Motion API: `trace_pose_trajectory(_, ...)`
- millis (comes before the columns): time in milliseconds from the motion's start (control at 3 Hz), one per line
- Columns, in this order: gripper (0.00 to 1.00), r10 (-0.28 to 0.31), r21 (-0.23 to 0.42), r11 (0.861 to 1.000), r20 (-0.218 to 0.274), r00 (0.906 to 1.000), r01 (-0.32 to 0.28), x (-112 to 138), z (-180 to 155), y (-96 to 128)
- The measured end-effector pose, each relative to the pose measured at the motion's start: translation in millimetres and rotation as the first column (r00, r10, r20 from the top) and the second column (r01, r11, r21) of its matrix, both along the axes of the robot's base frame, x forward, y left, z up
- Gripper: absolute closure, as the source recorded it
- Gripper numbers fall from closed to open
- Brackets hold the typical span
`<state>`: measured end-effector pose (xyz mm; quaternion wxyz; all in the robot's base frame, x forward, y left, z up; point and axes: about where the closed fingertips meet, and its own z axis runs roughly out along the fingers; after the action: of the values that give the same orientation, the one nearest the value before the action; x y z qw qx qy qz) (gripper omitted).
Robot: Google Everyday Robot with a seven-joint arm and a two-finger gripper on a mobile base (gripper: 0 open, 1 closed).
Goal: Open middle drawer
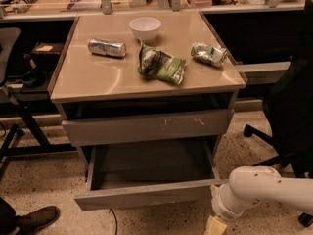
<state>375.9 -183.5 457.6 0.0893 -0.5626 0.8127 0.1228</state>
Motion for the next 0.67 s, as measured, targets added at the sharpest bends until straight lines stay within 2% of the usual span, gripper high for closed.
trace_pose_trajectory(667,0.00,0.020,0.009,1.000,-0.005,0.9998,-0.020,-27.3,7.2,-8.0)
